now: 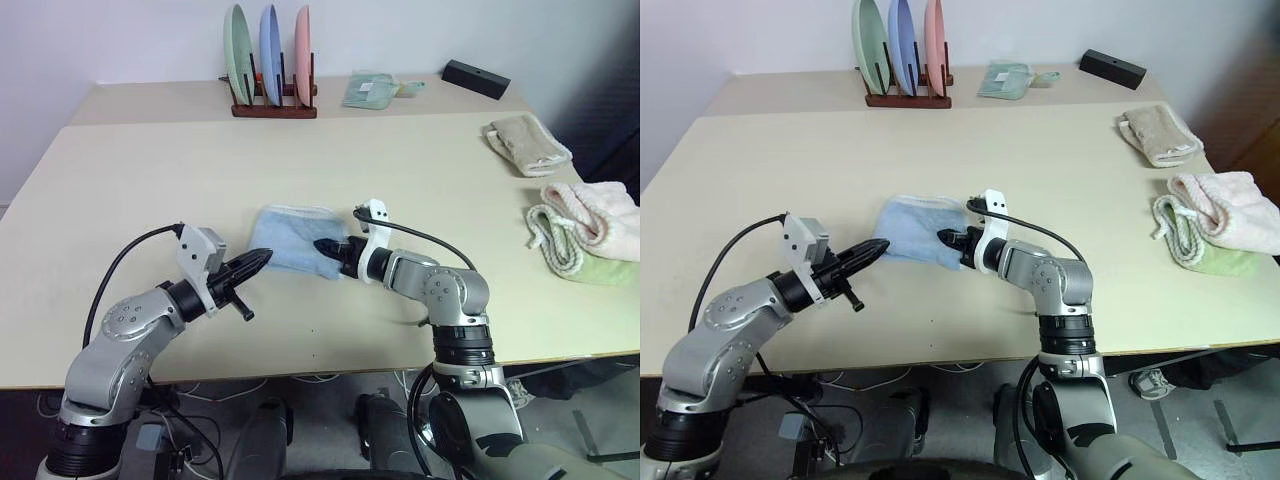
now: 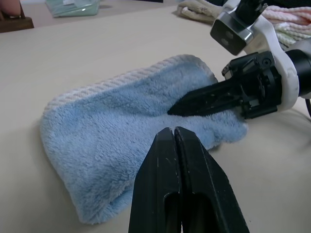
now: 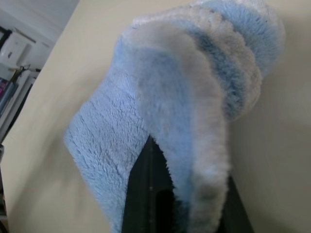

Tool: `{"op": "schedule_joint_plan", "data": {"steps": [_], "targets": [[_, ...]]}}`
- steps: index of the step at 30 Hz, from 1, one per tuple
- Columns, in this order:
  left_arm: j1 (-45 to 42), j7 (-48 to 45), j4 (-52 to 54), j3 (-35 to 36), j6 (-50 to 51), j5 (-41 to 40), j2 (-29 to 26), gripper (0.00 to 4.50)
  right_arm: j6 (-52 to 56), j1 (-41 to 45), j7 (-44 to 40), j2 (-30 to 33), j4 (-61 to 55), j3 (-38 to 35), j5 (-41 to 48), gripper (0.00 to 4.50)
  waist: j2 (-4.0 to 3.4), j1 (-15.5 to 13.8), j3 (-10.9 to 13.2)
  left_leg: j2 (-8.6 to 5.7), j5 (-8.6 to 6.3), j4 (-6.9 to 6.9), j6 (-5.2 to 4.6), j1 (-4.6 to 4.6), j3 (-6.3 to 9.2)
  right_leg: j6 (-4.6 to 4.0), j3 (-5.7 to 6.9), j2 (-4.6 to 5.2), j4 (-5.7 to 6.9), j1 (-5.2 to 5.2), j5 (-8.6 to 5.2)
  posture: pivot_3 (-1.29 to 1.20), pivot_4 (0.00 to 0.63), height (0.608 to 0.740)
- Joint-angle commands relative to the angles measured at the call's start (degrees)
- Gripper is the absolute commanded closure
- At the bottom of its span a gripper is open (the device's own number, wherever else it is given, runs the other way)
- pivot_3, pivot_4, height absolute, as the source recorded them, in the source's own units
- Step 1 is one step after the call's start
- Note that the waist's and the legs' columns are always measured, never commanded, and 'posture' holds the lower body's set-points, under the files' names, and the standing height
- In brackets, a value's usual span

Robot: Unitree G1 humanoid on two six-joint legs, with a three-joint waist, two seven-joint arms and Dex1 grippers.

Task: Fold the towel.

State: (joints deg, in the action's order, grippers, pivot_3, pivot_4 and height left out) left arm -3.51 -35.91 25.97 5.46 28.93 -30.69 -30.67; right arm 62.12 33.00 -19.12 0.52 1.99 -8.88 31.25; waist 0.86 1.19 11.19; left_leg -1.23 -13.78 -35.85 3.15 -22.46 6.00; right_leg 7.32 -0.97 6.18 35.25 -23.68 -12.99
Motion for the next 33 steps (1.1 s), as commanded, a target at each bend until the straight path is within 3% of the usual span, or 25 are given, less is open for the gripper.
{"op": "schedule_joint_plan", "data": {"steps": [1, 7, 10, 13, 18, 23, 26, 31, 33], "targets": [[-0.4, 0.5, 2.0, 0.1, -0.6, 0.0, 0.4, 4.50, -2.8, 2.1, 2.1, 1.1, -7.5, -7.7, 4.9, 4.44, -0.02, -0.2, 0.0, 0.00, 0.00, 0.00, 0.00, -0.01, 0.00, 0.00, 0.00, 0.00, 0.00, 0.00, 0.00, 0.00, 0.150, 0.740], [-2.2, 0.1, 0.5, -0.9, -1.0, 0.6, 1.2, 4.50, -5.1, 5.2, 11.5, 6.6, -8.6, -21.6, 9.1, 4.44, -0.02, -0.4, 0.0, -0.02, 0.00, -0.05, 0.00, -0.07, 0.01, -0.08, 0.02, 0.01, -0.04, 0.02, -0.04, 0.00, 0.150, 0.740], [-5.0, -0.9, -2.1, -3.5, -1.9, 1.5, 2.4, 4.50, -6.8, 6.1, 19.9, 12.1, -6.4, -33.0, 10.5, 4.44, -0.10, -0.3, 0.1, -0.01, 0.00, 0.05, -0.01, -0.02, -0.01, -0.03, 0.01, 0.01, -0.03, 0.00, -0.02, 0.00, 0.150, 0.740], [-7.9, -1.6, -4.4, -5.3, -2.3, 1.9, 4.0, 4.50, -6.9, 4.7, 28.7, 13.1, -5.1, -39.4, 10.7, 4.44, -0.10, -0.4, 0.1, -0.01, 0.00, 0.04, -0.02, -0.06, -0.02, -0.01, 0.01, 0.01, -0.05, 0.00, -0.01, 0.00, 0.150, 0.740], [-10.7, -2.7, -6.6, -7.5, -3.0, 2.9, 5.6, 4.50, -5.9, 0.3, 39.4, 9.4, -8.2, -45.2, 13.1, 4.44, -0.19, 0.3, 0.0, 0.02, 0.00, 0.13, -0.04, 0.03, -0.09, 0.00, -0.05, 0.00, -0.02, 0.00, 0.00, 0.00, 0.150, 0.740], [-10.9, -3.6, -7.1, -8.4, -3.3, 3.7, 5.9, 4.50, -3.7, -2.1, 43.0, 7.5, -12.1, -44.3, 17.6, 4.44, -0.49, 0.7, 0.1, 0.03, 0.00, 0.12, -0.04, 0.02, -0.16, 0.00, -0.14, 0.00, -0.01, -0.02, 0.00, 0.00, 0.150, 0.740], [-10.8, -3.9, -7.3, -8.6, -3.6, 4.0, 6.0, 4.50, -4.1, -2.9, 43.9, 8.3, -12.5, -43.8, 18.7, 3.39, -0.49, 0.9, 0.1, 0.03, 0.00, 0.12, -0.05, 0.02, -0.13, 0.00, -0.11, -0.01, -0.01, -0.02, 0.00, 0.00, 0.150, 0.740], [-10.8, -3.9, -7.5, -8.7, -3.7, 4.3, 6.4, 4.50, -5.5, -4.1, 43.7, 11.5, -14.4, -42.1, 18.8, 0.82, -0.49, 0.9, 0.1, 0.03, 0.00, 0.12, -0.05, 0.01, -0.14, -0.03, -0.12, -0.01, -0.02, -0.02, -0.02, 0.00, 0.150, 0.740], [-10.7, -3.8, -7.5, -8.9, -3.7, 4.5, 6.7, 4.50, -5.9, -5.7, 42.2, 13.9, -16.1, -40.1, 17.7, 0.05, -0.50, 0.9, 0.1, 0.03, 0.00, 0.12, -0.05, 0.01, -0.14, -0.06, -0.11, -0.01, -0.03, -0.02, -0.04, 0.00, 0.150, 0.740]]}}
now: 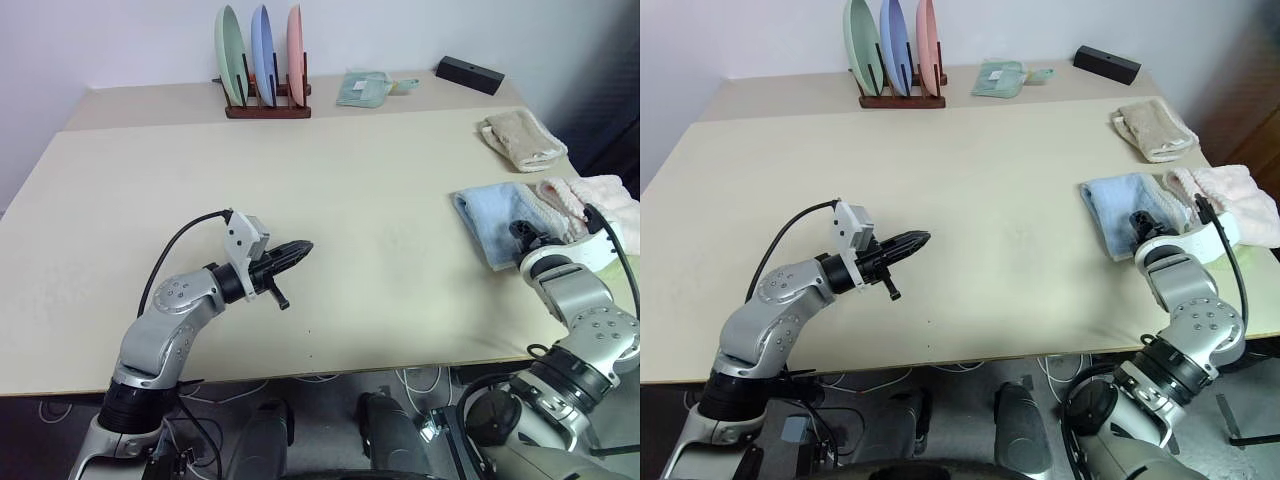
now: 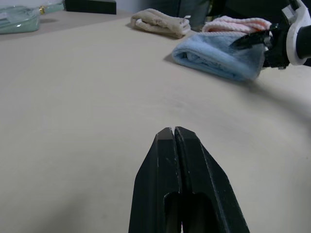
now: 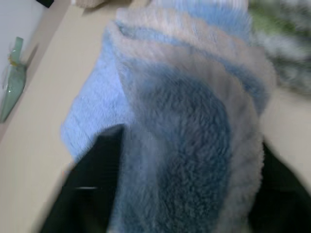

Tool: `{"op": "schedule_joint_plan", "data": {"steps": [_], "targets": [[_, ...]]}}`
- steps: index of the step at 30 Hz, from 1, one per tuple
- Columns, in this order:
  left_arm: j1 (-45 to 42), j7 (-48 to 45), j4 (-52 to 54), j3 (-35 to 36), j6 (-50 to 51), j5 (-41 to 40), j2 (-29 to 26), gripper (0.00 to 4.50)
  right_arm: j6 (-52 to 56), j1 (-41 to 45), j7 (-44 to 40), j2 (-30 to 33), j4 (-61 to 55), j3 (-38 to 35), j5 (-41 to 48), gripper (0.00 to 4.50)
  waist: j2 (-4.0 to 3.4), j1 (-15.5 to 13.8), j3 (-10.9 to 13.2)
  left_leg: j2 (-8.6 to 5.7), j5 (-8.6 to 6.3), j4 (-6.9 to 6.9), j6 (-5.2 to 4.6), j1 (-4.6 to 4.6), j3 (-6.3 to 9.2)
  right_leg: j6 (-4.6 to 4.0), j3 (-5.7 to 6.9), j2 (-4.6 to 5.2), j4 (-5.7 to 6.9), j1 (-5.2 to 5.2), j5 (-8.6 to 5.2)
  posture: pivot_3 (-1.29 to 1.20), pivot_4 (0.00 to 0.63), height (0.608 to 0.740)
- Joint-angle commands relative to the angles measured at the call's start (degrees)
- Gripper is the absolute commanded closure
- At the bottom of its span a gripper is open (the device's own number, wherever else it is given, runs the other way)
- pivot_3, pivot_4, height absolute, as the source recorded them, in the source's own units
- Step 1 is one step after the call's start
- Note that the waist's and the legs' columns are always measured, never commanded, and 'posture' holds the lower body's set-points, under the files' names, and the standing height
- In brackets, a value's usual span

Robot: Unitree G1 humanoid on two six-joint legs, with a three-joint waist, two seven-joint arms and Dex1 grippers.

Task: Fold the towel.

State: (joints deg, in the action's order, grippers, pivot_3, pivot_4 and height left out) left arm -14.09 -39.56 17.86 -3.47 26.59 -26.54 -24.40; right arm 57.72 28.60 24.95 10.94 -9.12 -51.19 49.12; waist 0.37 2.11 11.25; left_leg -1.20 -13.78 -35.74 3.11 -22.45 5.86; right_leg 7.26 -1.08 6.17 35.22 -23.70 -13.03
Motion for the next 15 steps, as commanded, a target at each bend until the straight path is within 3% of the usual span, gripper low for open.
{"op": "schedule_joint_plan", "data": {"steps": [1, 6, 9, 11, 15], "targets": [[-0.1, -0.3, 0.3, 0.1, -1.6, 0.4, 0.4, 4.50, -1.8, -3.0, -3.1, 5.5, -6.6, 4.2, -1.9, 0.05, 0.00, 0.0, 0.0, 0.00, 0.00, 0.00, 0.00, 0.00, 0.00, 0.00, 0.00, 0.00, -0.01, 0.00, 0.00, 0.00, 0.150, 0.740], [-2.0, 2.1, -4.0, 2.1, -5.3, 3.4, 1.2, 4.50, -5.5, -11.1, -8.8, 16.0, -10.9, 10.9, -10.6, 0.05, 0.00, -0.1, 0.0, 0.00, 0.00, -0.01, -0.01, -0.01, -0.01, -0.06, 0.00, 0.00, -0.05, 0.02, -0.06, 0.00, 0.150, 0.740], [-4.8, 7.5, -11.7, 5.2, -10.8, 8.7, 0.6, 4.50, -11.1, -15.1, -17.3, 24.5, -13.2, 17.7, -17.1, 0.05, -0.01, -0.1, 0.0, -0.01, 0.00, -0.04, -0.01, 0.00, -0.02, -0.07, -0.01, 0.00, -0.04, 0.02, -0.06, 0.00, 0.150, 0.740], [-5.5, 8.6, -14.2, 6.2, -12.5, 9.7, 0.4, 4.50, -13.6, -16.2, -20.9, 26.9, -13.6, 20.3, -19.2, 0.05, 0.00, 0.4, 0.0, 0.00, -0.01, -0.04, -0.01, 0.02, -0.06, -0.06, -0.02, 0.00, -0.04, 0.01, -0.07, 0.00, 0.150, 0.740], [-3.7, 8.0, -17.7, 9.3, -17.5, 12.3, -3.4, 4.50, -19.1, -16.7, -41.6, 31.6, -17.8, 31.0, -15.6, 0.05, 0.03, 0.6, 0.0, 0.03, -0.04, 0.04, -0.06, 0.06, -0.06, 0.13, -0.03, -0.04, -0.06, 0.01, 0.01, 0.00, 0.150, 0.740]]}}
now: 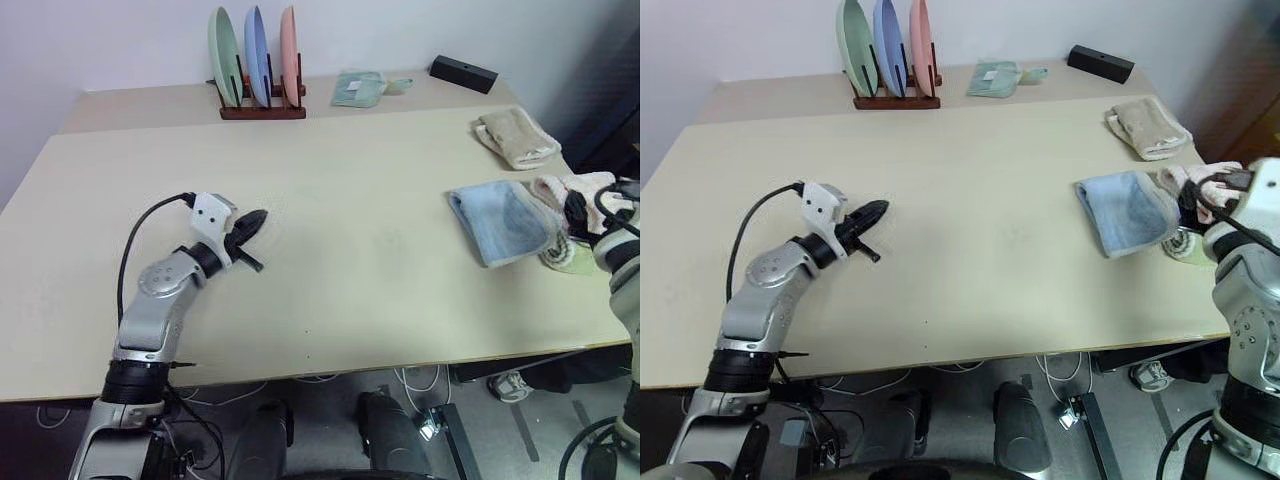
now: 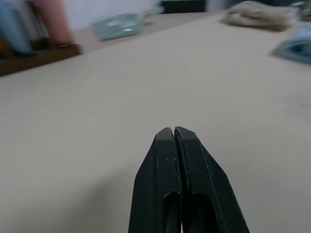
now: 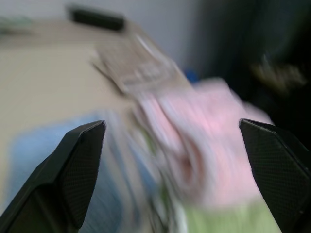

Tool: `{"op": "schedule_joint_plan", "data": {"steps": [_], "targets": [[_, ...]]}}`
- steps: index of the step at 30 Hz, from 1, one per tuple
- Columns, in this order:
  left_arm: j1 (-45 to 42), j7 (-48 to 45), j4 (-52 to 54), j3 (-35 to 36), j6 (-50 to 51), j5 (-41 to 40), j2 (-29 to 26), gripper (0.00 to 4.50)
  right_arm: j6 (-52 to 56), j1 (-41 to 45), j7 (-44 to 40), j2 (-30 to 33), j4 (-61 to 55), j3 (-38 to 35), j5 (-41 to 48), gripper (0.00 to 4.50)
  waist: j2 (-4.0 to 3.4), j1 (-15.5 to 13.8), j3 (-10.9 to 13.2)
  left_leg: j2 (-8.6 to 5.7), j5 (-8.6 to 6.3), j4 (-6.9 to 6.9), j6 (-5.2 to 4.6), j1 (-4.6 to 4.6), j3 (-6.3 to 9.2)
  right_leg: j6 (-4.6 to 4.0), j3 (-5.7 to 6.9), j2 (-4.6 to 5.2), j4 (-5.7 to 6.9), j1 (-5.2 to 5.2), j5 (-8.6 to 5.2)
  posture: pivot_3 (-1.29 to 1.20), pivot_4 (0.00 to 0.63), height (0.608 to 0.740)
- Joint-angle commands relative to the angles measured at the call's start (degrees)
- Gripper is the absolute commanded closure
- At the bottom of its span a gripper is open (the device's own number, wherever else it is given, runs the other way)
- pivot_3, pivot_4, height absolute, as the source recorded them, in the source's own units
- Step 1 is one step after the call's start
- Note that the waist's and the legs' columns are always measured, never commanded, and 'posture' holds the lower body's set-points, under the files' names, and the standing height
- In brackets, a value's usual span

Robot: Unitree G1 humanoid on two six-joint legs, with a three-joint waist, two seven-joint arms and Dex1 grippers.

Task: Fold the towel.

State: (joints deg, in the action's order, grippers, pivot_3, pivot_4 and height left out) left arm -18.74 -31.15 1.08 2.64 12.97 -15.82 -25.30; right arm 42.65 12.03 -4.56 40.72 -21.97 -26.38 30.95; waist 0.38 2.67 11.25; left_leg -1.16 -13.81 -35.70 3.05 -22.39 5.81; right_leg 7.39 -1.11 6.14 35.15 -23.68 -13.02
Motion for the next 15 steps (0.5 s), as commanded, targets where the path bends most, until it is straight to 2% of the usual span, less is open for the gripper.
{"op": "schedule_joint_plan", "data": {"steps": [1, 7, 9, 15], "targets": [[1.7, -0.7, -1.2, 3.6, -4.6, 1.8, -3.2, 4.50, -5.1, -0.1, -15.4, 2.0, -4.5, 7.9, 2.7, 0.05, 0.03, -0.1, 0.0, 0.02, 0.00, 0.01, -0.01, 0.00, 0.02, 0.00, 0.00, -0.03, 0.00, 0.00, 0.00, 0.00, 0.150, 0.740], [5.6, -0.5, 2.7, 5.4, -3.2, 0.5, -3.9, 4.50, -10.1, 1.5, -25.5, 1.6, 1.5, 13.2, 0.2, 0.05, 0.13, -2.2, 0.1, -0.02, -0.01, -0.25, 0.01, -0.18, 0.10, -0.01, 0.04, -0.01, -0.08, 0.06, -0.01, 0.00, 0.150, 0.740], [8.1, -0.6, 4.5, 6.3, -2.9, 0.1, -4.3, 4.50, -12.0, 3.4, -26.1, 0.0, 4.3, 16.4, -2.2, 0.05, 0.18, -2.1, 0.1, -0.04, -0.01, -0.32, 0.01, -0.22, 0.13, -0.12, 0.04, -0.01, -0.09, 0.08, -0.05, 0.00, 0.150, 0.740], [10.8, 0.1, 7.8, 6.4, -1.6, -0.1, -3.5, 4.50, -14.5, 5.1, -28.9, -2.2, 7.5, 19.0, -4.3, 0.05, 0.18, -2.1, 0.1, -0.03, -0.01, -0.28, 0.02, -0.20, 0.15, -0.14, 0.04, -0.02, -0.08, 0.07, -0.04, 0.00, 0.150, 0.740]]}}
